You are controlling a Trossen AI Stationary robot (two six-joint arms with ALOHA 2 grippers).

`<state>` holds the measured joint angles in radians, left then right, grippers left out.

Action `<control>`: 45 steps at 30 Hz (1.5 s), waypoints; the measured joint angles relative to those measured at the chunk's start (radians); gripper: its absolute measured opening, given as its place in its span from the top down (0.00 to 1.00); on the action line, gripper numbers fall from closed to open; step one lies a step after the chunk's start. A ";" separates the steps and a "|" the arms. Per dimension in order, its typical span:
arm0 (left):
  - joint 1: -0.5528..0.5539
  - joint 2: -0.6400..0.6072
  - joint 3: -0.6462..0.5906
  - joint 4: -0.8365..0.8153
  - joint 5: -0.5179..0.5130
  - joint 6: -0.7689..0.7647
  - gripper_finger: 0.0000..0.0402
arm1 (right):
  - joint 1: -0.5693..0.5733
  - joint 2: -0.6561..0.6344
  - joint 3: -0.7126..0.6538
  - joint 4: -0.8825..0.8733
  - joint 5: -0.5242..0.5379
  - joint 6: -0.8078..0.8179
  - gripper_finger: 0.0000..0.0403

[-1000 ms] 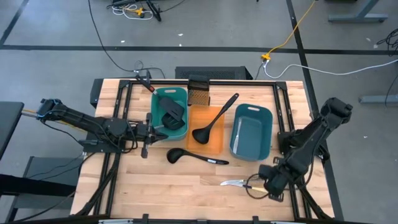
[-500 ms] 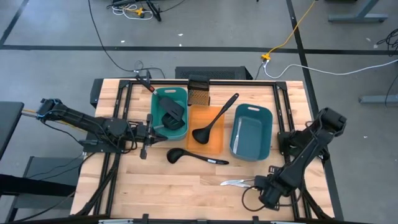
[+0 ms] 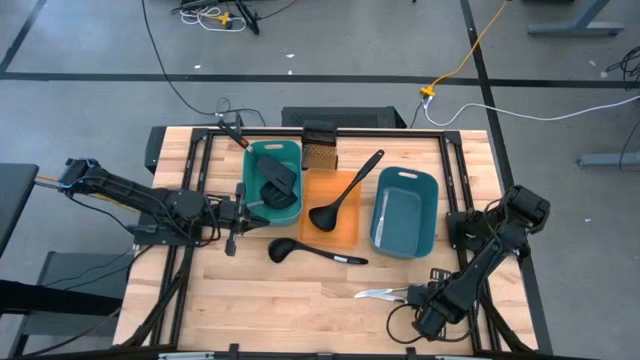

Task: Pick & Place Kitchen Items
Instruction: Put the yellow table knife into the blue bin

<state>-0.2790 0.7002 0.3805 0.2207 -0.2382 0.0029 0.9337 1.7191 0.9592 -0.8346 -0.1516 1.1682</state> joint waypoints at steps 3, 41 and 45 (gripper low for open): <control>0.000 0.000 0.000 0.000 0.000 0.000 0.95 | 0.000 0.021 0.000 0.019 0.022 -0.007 0.48; 0.000 0.000 0.000 0.001 0.000 -0.001 0.95 | 0.007 0.055 0.087 -0.160 0.028 -0.058 0.79; 0.000 0.000 0.000 0.001 0.000 -0.001 0.95 | 0.012 0.054 0.085 -0.156 0.000 -0.059 0.79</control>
<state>-0.2794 0.6998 0.3801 0.2218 -0.2382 0.0014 0.9461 1.7729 1.0447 -0.9907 -0.1517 1.1090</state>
